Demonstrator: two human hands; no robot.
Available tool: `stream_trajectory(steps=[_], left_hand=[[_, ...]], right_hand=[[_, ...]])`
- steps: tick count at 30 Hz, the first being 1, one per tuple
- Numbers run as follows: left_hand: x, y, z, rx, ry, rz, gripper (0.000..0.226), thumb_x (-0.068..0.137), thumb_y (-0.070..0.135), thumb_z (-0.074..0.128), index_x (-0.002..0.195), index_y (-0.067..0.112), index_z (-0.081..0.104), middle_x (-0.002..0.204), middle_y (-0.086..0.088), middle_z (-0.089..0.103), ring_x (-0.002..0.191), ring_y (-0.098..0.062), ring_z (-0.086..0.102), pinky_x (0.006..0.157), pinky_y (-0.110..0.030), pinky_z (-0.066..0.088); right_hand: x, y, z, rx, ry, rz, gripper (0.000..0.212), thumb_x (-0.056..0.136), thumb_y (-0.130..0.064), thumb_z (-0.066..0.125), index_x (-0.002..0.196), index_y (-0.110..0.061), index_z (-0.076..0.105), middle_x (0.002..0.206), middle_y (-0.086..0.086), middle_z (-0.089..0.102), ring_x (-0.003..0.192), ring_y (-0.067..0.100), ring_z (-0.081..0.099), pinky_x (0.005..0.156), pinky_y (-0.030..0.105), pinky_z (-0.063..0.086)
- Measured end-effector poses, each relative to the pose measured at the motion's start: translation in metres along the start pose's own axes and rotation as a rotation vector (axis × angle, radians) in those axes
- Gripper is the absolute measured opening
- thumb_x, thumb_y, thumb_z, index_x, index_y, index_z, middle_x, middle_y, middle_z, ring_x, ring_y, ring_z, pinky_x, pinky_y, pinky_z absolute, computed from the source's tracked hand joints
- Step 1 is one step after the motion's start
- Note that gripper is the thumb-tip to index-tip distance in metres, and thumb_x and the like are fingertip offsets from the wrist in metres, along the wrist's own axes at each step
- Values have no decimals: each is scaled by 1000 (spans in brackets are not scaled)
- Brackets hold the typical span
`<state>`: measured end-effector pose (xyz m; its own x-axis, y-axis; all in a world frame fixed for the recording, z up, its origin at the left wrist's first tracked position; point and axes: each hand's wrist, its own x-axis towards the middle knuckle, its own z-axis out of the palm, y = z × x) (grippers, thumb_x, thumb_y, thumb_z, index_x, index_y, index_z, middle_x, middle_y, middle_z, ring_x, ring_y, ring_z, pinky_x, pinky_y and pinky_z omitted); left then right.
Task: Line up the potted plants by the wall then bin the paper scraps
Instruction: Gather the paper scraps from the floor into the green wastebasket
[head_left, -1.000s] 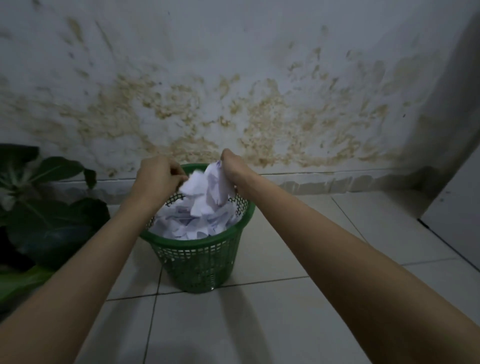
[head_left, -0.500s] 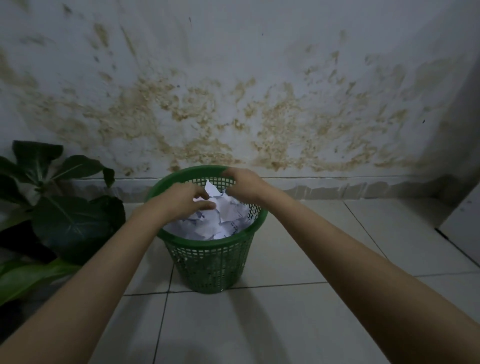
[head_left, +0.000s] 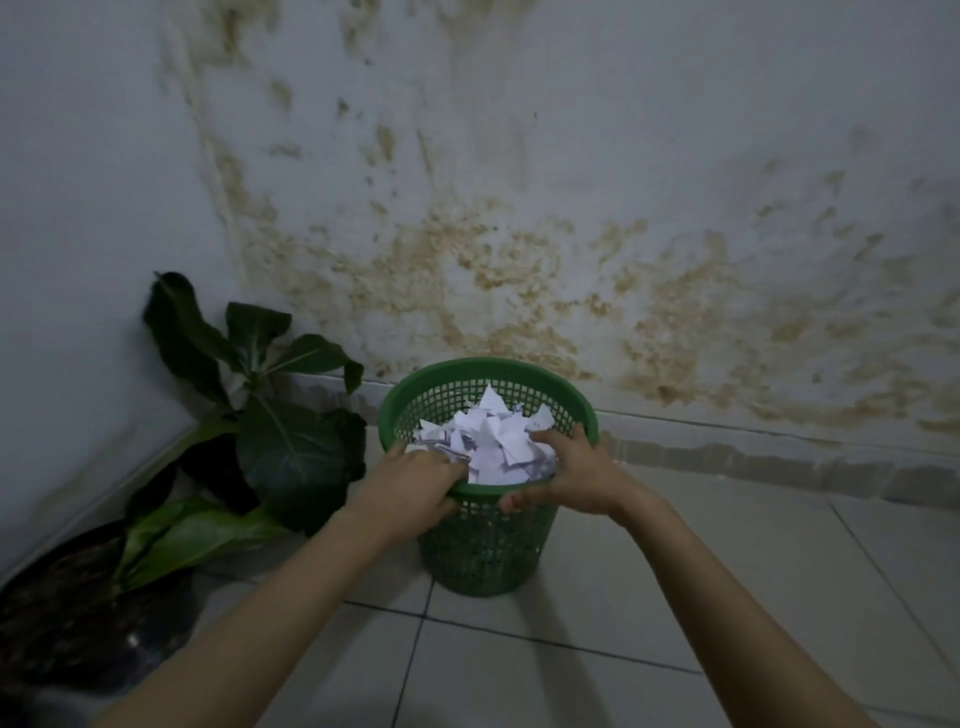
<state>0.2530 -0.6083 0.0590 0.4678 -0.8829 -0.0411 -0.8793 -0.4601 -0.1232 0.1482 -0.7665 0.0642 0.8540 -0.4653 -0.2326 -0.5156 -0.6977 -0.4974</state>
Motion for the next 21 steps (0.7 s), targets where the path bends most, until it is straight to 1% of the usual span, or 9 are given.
stream_trajectory(steps=[2, 3, 5, 7, 9, 13, 15, 18, 21], left_hand=[[-1, -10, 4, 22, 44, -30, 28, 96, 25, 39, 123, 21, 48, 126, -2, 56, 122, -19, 48, 110, -35, 26], [-1, -15, 6, 19, 55, -55, 29, 97, 23, 37, 124, 21, 48, 127, -2, 56, 123, -19, 47, 111, -35, 24], [3, -22, 9, 12, 53, -97, 33, 98, 22, 35, 129, 21, 44, 133, -3, 51, 129, -19, 40, 114, -38, 18], [10, -27, 12, 7, 36, -132, 36, 99, 20, 34, 134, 20, 40, 140, -4, 45, 135, -19, 34, 116, -41, 13], [19, -31, 13, -12, 32, -147, 38, 99, 17, 33, 136, 18, 38, 143, -5, 42, 137, -19, 30, 117, -43, 9], [38, -36, 15, -34, 30, -151, 44, 99, 13, 33, 142, 18, 31, 147, -5, 37, 139, -20, 27, 117, -46, 5], [48, -37, 17, -12, 22, -140, 46, 98, 11, 33, 143, 17, 28, 149, -5, 34, 139, -21, 26, 117, -48, 4], [58, -38, 17, -9, 20, -108, 48, 98, 7, 32, 144, 15, 25, 151, -5, 30, 141, -22, 23, 117, -50, 2], [64, -38, 16, -7, 24, -85, 49, 96, 5, 34, 144, 14, 24, 151, -5, 29, 141, -21, 22, 117, -50, 1]], right_hand=[[13, -7, 12, 65, 81, -50, 98, 63, -55, 76, 144, -25, 29, 157, 11, 9, 144, 35, 15, 116, 49, 24], [19, -11, 16, 86, 112, -72, 96, 64, -54, 76, 143, -24, 31, 156, 11, 13, 143, 34, 18, 114, 48, 27], [27, -15, 23, 99, 178, -101, 91, 67, -53, 74, 142, -22, 33, 155, 10, 18, 144, 32, 15, 114, 48, 27], [36, -19, 29, 94, 230, -112, 86, 71, -53, 70, 141, -20, 34, 156, 8, 17, 145, 30, 10, 113, 48, 26], [45, -20, 33, 73, 275, -116, 81, 75, -54, 66, 140, -18, 35, 157, 7, 16, 146, 30, 9, 113, 48, 28], [57, -19, 38, 10, 339, -109, 69, 83, -52, 57, 138, -14, 38, 158, 10, 13, 145, 30, 14, 114, 47, 29], [60, -17, 38, -40, 362, -98, 67, 86, -53, 52, 139, -15, 36, 158, 10, 11, 145, 32, 15, 113, 48, 28], [63, -16, 35, -102, 367, -49, 67, 90, -53, 45, 143, -15, 29, 159, 9, 6, 146, 35, 6, 115, 52, 22], [66, -17, 34, -99, 365, -25, 68, 92, -51, 42, 146, -14, 22, 159, 10, 2, 146, 36, 0, 115, 53, 19]])
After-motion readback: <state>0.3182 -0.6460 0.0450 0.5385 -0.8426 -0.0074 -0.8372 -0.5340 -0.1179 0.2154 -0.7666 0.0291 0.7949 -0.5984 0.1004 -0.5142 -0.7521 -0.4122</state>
